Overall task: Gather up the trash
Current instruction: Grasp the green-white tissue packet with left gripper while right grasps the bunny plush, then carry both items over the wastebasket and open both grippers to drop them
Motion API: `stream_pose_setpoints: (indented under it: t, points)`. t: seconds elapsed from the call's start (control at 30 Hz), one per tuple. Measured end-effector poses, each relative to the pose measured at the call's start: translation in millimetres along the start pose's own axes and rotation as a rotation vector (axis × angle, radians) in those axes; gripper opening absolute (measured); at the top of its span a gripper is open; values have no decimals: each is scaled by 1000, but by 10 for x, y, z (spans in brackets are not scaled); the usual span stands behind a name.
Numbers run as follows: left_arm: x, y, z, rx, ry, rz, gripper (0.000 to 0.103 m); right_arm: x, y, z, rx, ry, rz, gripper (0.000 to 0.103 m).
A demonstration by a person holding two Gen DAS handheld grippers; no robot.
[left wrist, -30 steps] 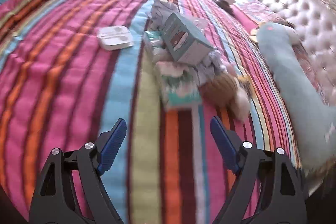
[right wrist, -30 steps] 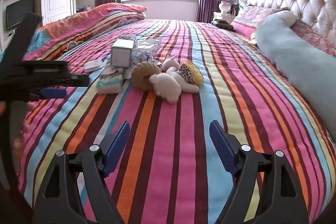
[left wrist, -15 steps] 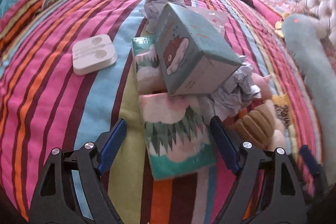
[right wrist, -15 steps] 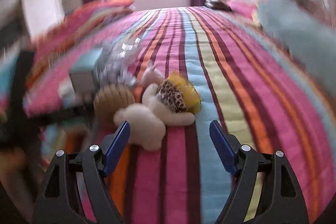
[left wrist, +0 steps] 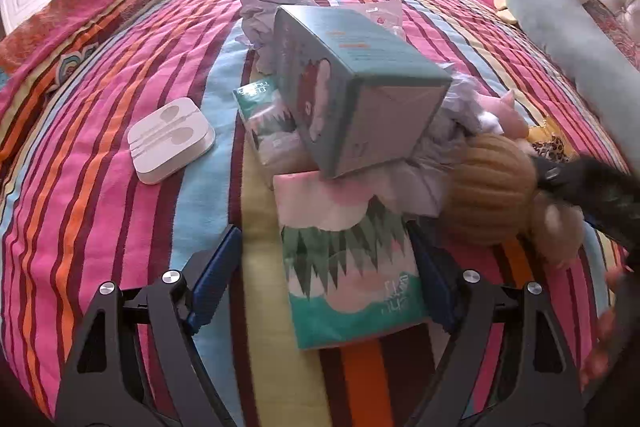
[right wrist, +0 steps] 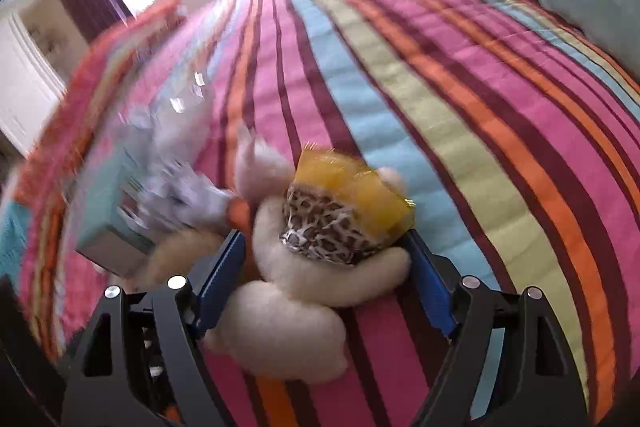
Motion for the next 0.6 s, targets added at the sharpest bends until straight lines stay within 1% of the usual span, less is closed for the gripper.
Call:
stream_pose_setpoints:
  t: [0.03, 0.07, 0.1, 0.13, 0.17, 0.2, 0.23, 0.3, 0.4, 0.43, 0.5, 0.53, 0.6]
  points:
    - [2, -3, 11, -5, -5, 5, 75, -27, 2, 46, 73, -32, 1, 76]
    - [14, -13, 33, -11, 1, 8, 64, -44, -25, 80, 145, -58, 9, 75]
    - [37, -30, 73, -16, 12, 9, 57, -22, -59, 96, 186, -61, 6, 70]
    - [54, -45, 103, -17, 15, 6, 50, 37, -102, 88, 201, -34, 0, 64]
    - [70, -76, 131, -15, -19, 5, 49, 108, -150, 44, 194, -10, -2, 62]
    - [93, -100, 150, -20, -37, 1, 49, 168, -186, 7, 186, 8, -10, 57]
    - [137, -151, 190, -28, -42, 2, 49, 283, -242, -47, 185, 32, -28, 49]
    - [221, -220, 237, -22, -57, -8, 48, 487, -329, -83, 198, 63, -65, 44]
    - [455, -437, 333, -6, -96, -49, 48, 850, -444, -74, 258, 63, -147, 43]
    - [568, -565, 377, 1, -113, -67, 48, 935, -478, -63, 274, 74, -161, 43]
    - [711, -727, 436, 17, -121, -93, 48, 1122, -563, -62, 296, 102, -195, 43]
    - [817, -820, 461, 25, -140, -113, 48, 1210, -614, -66, 298, 129, -206, 43]
    - [1016, -988, 483, 24, -148, -147, 48, 1351, -719, -67, 309, 169, -224, 43]
Point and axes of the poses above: each gripper's, at about its wrist camera, not at the fingertips, and x roughly against the way its jaws point, z to its left, y to its top, the point moved 8 cm from there along -x, roughly the way its jaws point, and after that the axes turned 8 degrees about -x, right-handed, at the moved point
